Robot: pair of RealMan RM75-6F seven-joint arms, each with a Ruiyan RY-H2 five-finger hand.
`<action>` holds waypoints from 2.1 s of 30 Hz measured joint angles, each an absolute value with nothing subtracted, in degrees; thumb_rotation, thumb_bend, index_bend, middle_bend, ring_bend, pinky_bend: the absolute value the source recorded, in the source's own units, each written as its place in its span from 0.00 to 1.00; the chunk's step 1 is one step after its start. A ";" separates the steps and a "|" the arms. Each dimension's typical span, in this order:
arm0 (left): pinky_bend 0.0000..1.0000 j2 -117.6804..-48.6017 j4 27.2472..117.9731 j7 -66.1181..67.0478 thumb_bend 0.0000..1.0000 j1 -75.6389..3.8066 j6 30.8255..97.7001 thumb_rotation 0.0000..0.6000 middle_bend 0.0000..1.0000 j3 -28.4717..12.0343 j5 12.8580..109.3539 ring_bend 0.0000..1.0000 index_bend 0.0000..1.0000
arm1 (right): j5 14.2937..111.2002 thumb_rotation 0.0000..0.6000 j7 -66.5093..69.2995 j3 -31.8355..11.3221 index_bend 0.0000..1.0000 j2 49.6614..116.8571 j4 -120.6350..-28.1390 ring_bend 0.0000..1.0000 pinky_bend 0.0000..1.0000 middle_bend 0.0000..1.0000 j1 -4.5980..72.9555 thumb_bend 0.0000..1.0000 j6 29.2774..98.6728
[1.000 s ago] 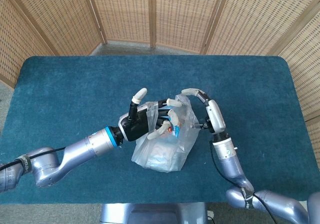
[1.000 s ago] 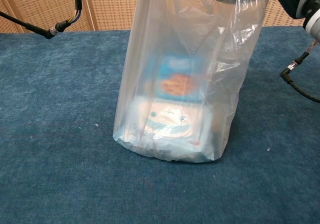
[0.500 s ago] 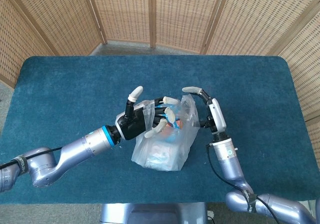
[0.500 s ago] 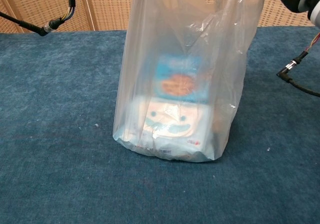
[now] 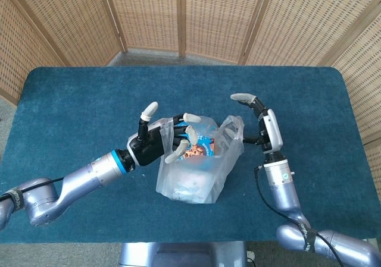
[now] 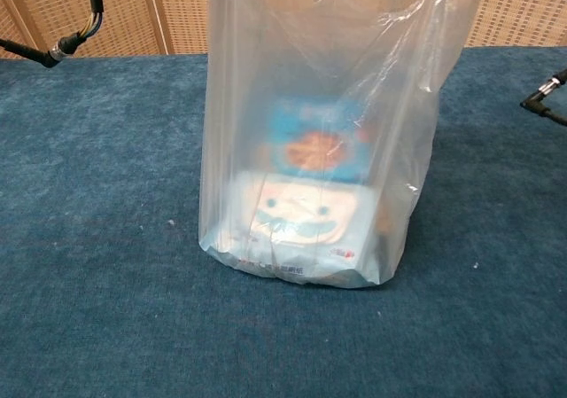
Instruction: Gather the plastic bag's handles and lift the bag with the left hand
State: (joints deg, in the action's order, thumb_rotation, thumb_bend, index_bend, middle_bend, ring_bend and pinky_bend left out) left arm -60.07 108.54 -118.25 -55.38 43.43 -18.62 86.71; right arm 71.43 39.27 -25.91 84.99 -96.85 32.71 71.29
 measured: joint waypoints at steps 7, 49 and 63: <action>0.77 -59.41 107.72 -118.33 0.17 -54.88 43.51 0.00 0.50 -16.92 87.22 0.67 0.28 | 70.45 1.00 39.16 -26.86 0.27 82.49 -97.54 0.22 0.17 0.28 31.85 0.06 70.73; 0.66 -66.28 105.79 -95.37 0.18 -53.65 43.69 0.00 0.50 -16.32 79.31 0.63 0.28 | 64.25 1.00 45.83 -32.01 0.27 73.17 -106.26 0.22 0.16 0.29 29.84 0.06 65.93; 0.62 -67.75 106.18 -89.44 0.17 -53.61 42.87 0.00 0.50 -19.33 75.60 0.59 0.28 | 59.34 1.00 46.24 -34.49 0.27 72.05 -110.90 0.22 0.15 0.29 30.69 0.06 63.50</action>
State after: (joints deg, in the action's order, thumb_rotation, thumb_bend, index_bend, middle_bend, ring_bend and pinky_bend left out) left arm -67.75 106.18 -89.44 -53.61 42.87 -19.33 75.60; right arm 59.34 46.24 -34.49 72.05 -110.90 30.69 63.50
